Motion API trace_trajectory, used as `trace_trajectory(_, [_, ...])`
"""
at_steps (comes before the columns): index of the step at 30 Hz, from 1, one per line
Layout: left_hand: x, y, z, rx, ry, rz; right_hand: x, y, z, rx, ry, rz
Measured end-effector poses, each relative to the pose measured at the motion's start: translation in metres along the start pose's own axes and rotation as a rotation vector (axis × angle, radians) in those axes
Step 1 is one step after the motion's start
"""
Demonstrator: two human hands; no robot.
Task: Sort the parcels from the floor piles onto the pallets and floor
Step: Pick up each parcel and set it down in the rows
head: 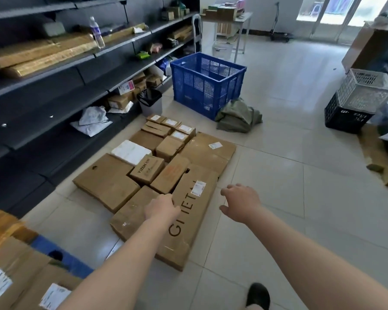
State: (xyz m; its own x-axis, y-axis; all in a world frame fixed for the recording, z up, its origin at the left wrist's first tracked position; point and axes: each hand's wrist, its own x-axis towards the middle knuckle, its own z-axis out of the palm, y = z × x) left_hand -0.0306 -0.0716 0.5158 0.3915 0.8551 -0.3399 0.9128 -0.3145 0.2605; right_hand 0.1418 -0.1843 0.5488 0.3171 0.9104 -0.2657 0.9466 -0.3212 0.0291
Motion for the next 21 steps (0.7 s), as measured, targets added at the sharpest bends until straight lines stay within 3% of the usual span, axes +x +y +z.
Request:
trace_trajectory(6, [0.055, 0.087, 0.02, -0.079, 0.022, -0.209, 0.086, 0.108, -0.005, 0.051, -0.039, -0.15])
trace_trajectory(10, [0.081, 0.11, 0.028, -0.152, 0.051, -0.408, 0.145, 0.159, -0.006, 0.103, -0.118, -0.179])
trace_trajectory(16, [0.131, 0.101, 0.06, -0.359, 0.089, -0.729, 0.256, 0.181, 0.009, 0.364, -0.25, -0.106])
trace_trajectory(21, [0.2, 0.092, 0.1, -0.47, 0.083, -0.899, 0.359, 0.182, 0.041, 0.385, -0.319, -0.137])
